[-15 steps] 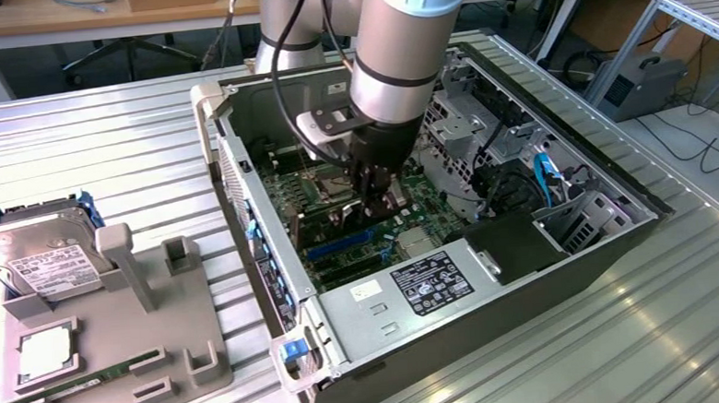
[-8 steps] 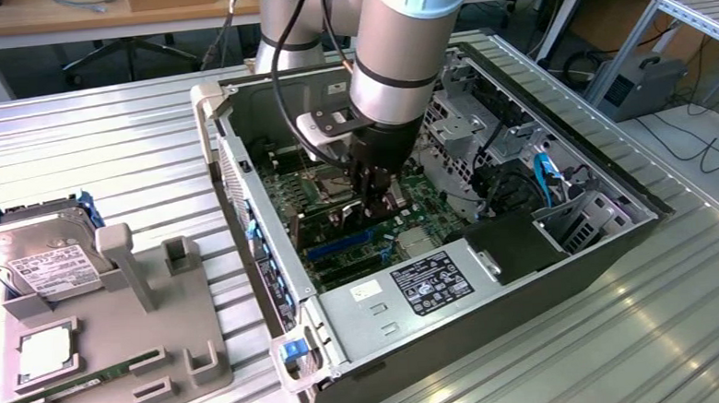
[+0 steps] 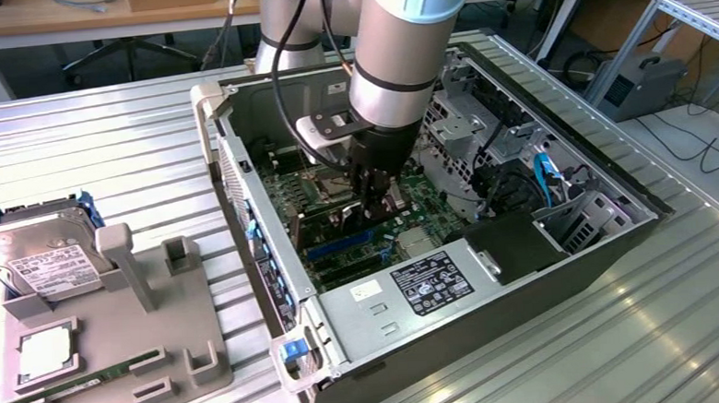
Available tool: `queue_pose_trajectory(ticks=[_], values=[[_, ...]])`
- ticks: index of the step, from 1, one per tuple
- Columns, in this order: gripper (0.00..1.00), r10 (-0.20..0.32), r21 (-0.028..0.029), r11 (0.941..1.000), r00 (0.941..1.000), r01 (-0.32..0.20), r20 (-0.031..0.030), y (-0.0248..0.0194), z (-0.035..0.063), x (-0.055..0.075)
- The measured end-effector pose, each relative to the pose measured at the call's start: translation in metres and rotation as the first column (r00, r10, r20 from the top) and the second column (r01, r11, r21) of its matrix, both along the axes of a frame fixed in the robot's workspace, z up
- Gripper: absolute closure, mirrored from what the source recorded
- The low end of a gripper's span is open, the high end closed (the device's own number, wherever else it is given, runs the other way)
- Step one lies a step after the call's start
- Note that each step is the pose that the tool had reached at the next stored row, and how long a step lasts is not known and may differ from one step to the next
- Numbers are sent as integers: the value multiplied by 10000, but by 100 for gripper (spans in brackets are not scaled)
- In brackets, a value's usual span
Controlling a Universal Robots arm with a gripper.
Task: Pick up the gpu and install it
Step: 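Insert the gpu into the slot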
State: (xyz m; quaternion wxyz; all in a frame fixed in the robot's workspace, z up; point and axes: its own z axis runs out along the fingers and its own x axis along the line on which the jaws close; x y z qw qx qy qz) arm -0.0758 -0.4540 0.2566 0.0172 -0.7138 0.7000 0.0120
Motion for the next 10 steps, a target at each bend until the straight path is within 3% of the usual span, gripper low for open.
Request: queue_pose_trajectory(ticks=[10], values=[[73, 1, 6, 10000, 10000, -1, 1, 0, 0, -32]])
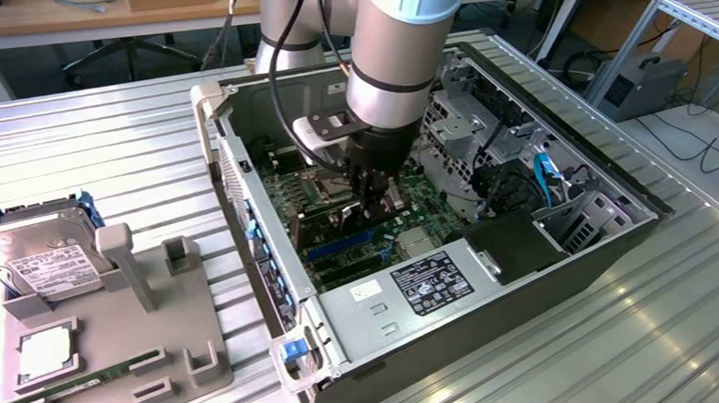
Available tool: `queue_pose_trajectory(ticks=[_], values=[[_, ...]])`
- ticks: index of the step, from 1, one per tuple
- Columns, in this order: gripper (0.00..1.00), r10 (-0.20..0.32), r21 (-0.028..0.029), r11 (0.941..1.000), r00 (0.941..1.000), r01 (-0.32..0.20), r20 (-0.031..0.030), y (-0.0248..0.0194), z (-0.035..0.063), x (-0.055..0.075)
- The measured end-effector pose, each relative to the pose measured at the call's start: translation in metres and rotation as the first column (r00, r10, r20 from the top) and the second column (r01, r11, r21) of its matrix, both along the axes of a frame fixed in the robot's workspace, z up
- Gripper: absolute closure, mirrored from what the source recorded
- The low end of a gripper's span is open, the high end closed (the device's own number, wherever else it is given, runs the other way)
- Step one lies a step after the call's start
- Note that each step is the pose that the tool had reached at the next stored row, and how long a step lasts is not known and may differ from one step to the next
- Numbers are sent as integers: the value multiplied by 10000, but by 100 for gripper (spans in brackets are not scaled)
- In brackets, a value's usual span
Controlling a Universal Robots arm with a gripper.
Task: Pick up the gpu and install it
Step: 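Insert the gpu into the slot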
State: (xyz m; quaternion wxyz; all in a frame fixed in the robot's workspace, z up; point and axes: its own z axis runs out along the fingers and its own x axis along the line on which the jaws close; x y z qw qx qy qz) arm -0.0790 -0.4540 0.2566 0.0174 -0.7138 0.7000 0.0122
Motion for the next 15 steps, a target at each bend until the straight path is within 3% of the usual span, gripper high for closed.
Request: queue_pose_trajectory(ticks=[12, 15], values=[[73, -1, -1, 10000, 10000, 1, -1, -2, 62, -1], [73, -2, 36, 10000, 10000, 2, 1, -13, 66, -4]])
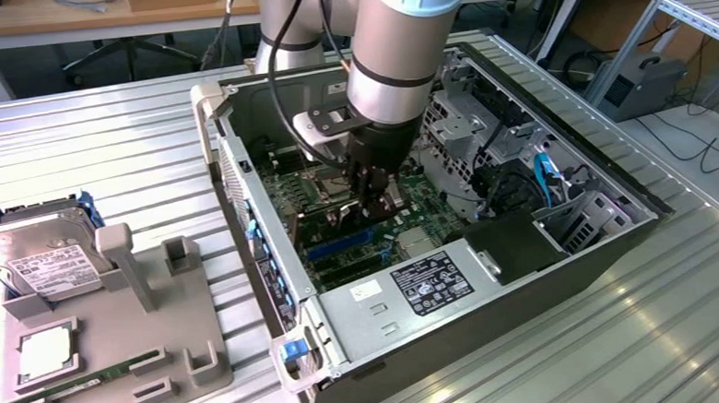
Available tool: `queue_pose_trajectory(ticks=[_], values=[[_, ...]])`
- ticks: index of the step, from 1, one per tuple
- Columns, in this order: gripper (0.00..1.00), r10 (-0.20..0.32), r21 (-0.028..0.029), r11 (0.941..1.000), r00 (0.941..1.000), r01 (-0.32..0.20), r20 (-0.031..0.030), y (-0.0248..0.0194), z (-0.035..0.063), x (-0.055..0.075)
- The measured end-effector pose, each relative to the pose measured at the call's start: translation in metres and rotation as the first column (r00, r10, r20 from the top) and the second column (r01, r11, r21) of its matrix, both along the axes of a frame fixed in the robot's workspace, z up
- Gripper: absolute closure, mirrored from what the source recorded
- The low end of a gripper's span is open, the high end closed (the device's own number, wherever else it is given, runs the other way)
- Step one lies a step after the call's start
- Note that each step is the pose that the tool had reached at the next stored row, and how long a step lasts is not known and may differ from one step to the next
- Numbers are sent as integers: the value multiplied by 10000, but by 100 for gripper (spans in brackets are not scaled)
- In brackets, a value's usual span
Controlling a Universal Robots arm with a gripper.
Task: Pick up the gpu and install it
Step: 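Insert the gpu into the slot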
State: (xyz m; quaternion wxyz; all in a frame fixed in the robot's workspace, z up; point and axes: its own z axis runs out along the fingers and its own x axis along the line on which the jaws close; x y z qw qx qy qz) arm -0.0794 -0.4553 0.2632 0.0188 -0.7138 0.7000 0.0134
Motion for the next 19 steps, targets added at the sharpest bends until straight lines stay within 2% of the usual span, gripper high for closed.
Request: queue_pose_trajectory(ticks=[13, 16, 19], values=[[73, 1, 13, 10000, 10000, -1, 10, -6, 0, -13], [73, 1, 12, 10000, 10000, -1, 10, -32, 0, -13], [73, 1, 13, 10000, 10000, -1, 16, -35, 0, -18]])
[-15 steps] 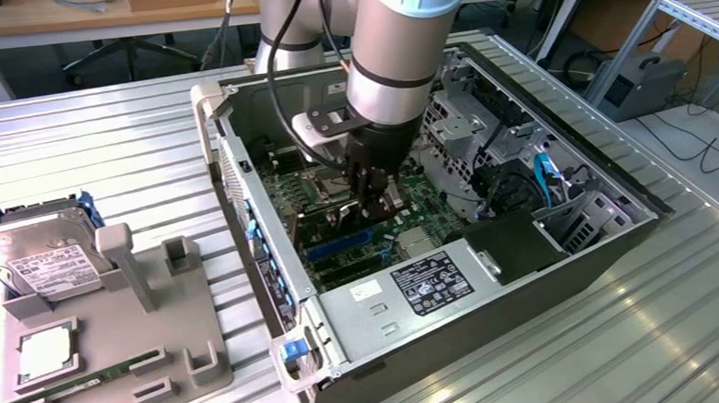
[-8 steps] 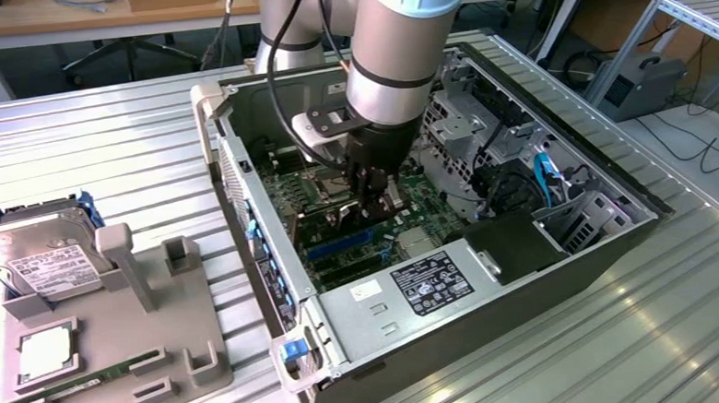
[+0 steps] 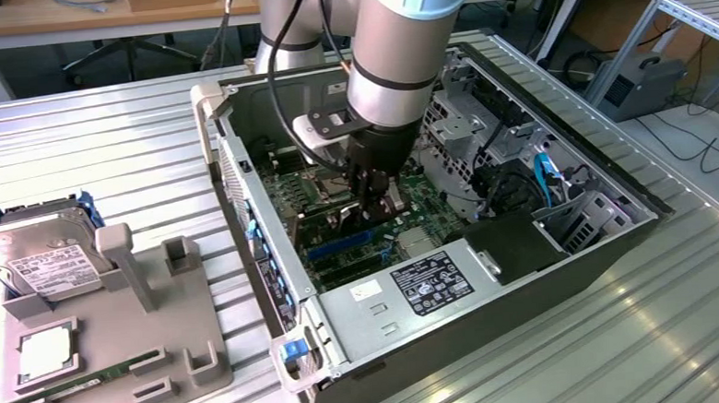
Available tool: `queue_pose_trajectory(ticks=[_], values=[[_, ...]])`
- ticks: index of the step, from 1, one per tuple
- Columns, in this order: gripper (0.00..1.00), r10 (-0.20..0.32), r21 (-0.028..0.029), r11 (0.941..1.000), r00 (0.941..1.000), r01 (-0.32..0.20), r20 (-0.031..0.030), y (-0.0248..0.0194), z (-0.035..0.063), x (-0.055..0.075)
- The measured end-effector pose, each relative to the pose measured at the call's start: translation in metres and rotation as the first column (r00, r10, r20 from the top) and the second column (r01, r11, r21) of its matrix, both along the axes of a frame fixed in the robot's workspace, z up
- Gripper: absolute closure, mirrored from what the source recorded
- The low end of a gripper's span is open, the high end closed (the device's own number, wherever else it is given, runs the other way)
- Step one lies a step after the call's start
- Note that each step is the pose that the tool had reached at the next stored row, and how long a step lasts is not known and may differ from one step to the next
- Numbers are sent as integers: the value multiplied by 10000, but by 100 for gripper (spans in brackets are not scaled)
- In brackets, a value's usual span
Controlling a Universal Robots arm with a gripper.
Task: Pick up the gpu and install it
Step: 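Insert the gpu into the slot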
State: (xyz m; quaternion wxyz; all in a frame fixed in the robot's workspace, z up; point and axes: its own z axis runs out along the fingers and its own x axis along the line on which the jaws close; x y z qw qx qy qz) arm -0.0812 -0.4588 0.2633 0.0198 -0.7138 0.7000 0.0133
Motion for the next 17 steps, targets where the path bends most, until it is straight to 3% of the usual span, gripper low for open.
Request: queue_pose_trajectory(ticks=[3, 4, 5, 7, 8, 17], values=[[73, 0, 0, 10000, 10000, 0, 37, 0, -1, -22], [73, 0, 1, 10000, 10000, 0, 74, -1, -4, -26], [73, 0, 0, 10000, 9999, 0, 117, -1, -6, -31], [73, 0, 1, 10000, 9996, 0, 287, -2, -13, -59], [73, 0, 0, 10000, 9995, 0, 306, -2, -12, -65], [73, -119, 2, 9999, 9994, 119, 310, -13, 32, -67]])
